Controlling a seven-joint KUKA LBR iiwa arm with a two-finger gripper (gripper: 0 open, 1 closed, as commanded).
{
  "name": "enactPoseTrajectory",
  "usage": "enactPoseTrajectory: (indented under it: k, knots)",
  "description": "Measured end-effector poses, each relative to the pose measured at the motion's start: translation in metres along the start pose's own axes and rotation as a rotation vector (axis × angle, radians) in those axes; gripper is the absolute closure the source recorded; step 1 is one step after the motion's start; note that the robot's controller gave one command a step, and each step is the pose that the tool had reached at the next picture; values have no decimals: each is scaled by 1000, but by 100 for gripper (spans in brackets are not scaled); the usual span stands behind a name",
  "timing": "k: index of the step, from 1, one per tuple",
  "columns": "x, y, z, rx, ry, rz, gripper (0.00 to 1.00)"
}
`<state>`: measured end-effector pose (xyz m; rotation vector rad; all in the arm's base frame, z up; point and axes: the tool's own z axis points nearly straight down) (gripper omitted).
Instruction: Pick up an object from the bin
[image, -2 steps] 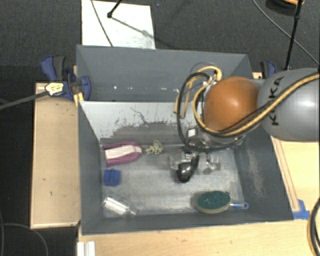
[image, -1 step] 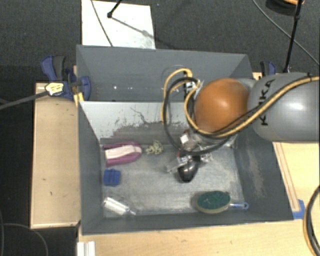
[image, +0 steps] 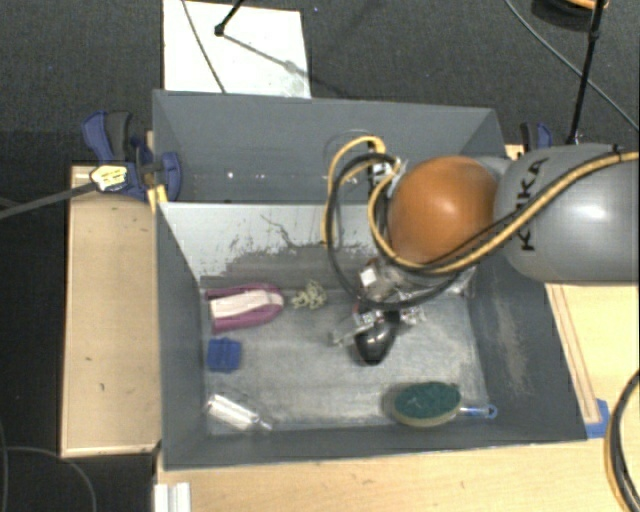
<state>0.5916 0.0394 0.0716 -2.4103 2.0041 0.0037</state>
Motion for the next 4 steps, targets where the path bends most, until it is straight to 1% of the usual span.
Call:
enactPoseTrajectory:
  k: [1,2,4]
  knots:
    - [-1,-1,-1,2,-1,3,100]
    - [-2,-1,-30,0,4,10,100]
    - [-3,-2,-52,2,3,25,100]
